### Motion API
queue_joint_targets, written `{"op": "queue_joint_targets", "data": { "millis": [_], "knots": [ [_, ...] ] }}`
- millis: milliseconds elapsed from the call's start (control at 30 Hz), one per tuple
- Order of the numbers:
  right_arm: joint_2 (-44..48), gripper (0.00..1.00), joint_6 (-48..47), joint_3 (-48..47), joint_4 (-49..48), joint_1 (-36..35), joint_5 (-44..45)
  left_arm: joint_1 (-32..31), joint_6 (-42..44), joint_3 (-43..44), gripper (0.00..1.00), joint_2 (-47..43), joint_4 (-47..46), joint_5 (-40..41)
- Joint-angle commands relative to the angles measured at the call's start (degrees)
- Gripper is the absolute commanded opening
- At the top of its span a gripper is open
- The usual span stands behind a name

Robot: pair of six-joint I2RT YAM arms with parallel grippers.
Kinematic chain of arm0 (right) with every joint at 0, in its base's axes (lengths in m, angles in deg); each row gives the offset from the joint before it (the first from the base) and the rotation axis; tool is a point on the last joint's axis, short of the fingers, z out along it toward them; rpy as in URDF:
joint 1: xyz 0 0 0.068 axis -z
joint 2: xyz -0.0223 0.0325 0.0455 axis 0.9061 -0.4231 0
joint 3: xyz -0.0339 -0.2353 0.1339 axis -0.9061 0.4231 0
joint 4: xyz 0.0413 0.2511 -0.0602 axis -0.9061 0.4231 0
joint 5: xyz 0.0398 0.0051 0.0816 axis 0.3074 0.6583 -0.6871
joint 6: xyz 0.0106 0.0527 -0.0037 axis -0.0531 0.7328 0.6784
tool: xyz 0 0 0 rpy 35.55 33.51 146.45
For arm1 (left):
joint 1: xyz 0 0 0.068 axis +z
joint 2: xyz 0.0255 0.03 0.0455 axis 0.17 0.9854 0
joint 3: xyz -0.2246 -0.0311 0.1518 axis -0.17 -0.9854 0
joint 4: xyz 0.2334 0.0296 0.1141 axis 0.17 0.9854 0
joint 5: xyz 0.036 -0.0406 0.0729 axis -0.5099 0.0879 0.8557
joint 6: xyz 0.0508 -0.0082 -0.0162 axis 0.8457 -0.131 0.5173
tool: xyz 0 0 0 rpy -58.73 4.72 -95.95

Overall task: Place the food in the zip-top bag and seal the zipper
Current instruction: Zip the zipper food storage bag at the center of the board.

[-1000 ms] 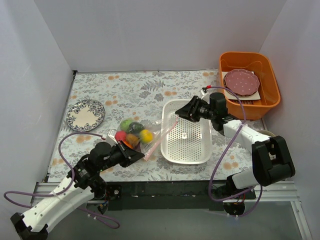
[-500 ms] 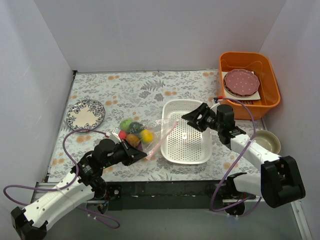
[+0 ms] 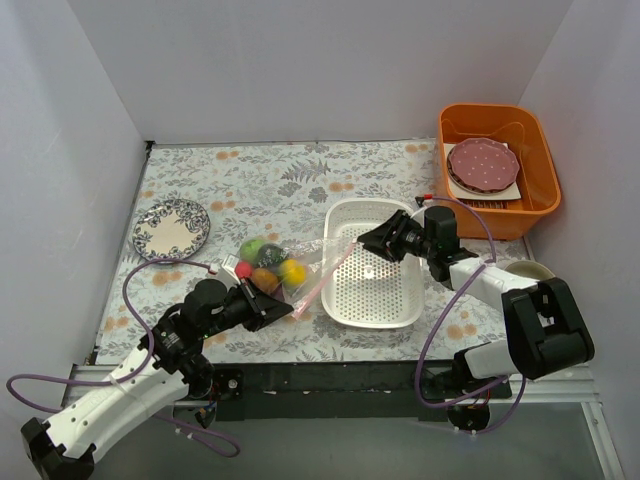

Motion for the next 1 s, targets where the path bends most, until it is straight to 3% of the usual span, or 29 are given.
{"op": "queue_joint_targets", "data": {
  "millis": [0, 333, 633, 967],
  "knots": [
    [2.4, 0.48, 0.0, -1.7, -3.6, -0.2, -0.2, -0.1, 0.6, 0.6, 0.0, 0.5, 0.0, -0.7],
    [-0.5, 0.5, 0.8, -3.1, -3.9, -0.4, -2.0, -0.1, 0.6, 0.1, 0.0, 0.5, -0.7, -0.5],
    [-2.4, 0.42, -0.7, -5.5, -1.5, -0.6, -3.1, -0.1, 0.2, -0.6, 0.0, -0.1, -1.2, -0.5],
    [-3.4, 0.41, -1.9, -6.4, 1.5, -1.0, -2.9, -0.1, 0.1, -0.8, 0.0, 0.0, -1.5, -0.7]
  ]
}}
